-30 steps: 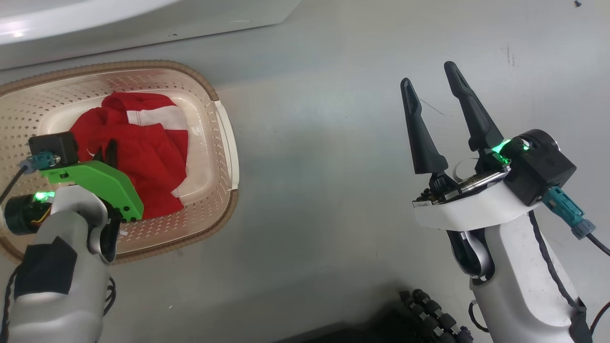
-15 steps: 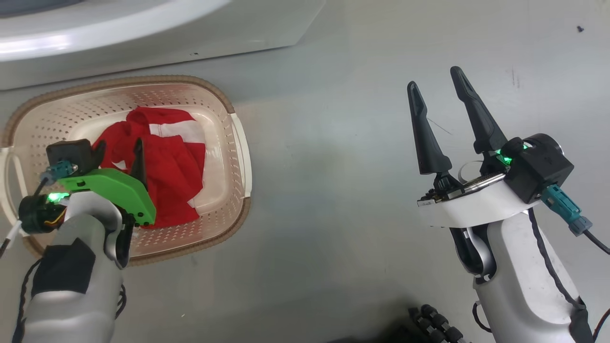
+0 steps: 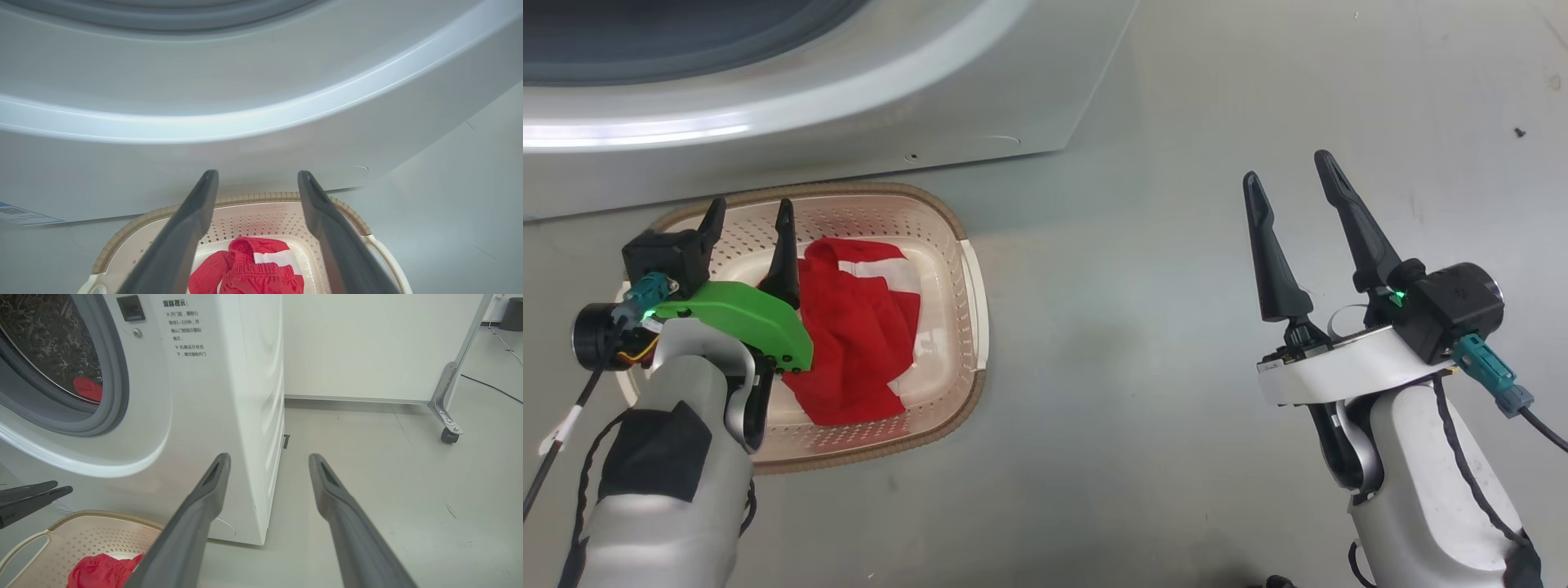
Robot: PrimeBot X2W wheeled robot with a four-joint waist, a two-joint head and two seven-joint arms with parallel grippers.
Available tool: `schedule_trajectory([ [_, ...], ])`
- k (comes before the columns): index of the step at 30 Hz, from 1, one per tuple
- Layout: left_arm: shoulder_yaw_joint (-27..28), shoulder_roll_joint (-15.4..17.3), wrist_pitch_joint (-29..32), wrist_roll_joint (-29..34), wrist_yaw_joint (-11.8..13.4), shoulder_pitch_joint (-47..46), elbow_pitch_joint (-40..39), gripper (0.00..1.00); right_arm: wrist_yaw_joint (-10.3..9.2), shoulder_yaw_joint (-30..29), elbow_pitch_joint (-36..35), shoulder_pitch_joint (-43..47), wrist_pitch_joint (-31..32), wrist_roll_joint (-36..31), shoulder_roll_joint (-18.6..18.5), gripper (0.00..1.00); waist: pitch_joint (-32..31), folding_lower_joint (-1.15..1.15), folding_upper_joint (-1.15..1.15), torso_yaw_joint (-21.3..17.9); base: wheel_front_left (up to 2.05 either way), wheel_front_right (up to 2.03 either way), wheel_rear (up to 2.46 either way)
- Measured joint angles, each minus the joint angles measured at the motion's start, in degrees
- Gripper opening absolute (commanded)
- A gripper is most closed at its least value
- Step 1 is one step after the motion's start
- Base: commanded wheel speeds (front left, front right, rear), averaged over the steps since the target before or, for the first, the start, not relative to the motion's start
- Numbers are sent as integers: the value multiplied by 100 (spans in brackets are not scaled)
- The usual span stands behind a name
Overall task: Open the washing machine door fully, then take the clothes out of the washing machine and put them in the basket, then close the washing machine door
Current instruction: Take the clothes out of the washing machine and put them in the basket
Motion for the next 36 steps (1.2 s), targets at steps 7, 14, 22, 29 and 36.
schedule_trajectory([
  [7, 57, -20, -24, 97, 19, 257, -522, 100, 13, -141, 110, 220, 0, -53, -20, 100, -455, 0, 0, 198, 0, 0, 0],
  [14, 238, -47, -23, 279, 99, 511, -1432, 100, 46, -249, 204, 425, 0, -60, -25, 100, -915, 0, 0, 403, 0, 0, 0],
  [22, 327, -55, -24, 459, 160, 975, -2293, 100, 76, -309, 280, 643, 0, -99, -25, 100, -1409, 0, 0, 612, 0, 0, 0],
  [29, 386, -31, -24, 613, 269, 1530, -2775, 100, 100, -272, 328, 748, 0, -156, -24, 100, -1759, 0, 0, 706, 0, 0, 0],
  [36, 372, -26, -24, 711, 349, 2246, -3223, 100, 100, -334, 424, 1046, 0, -155, -21, 100, -2155, 0, 0, 748, 0, 0, 0],
])
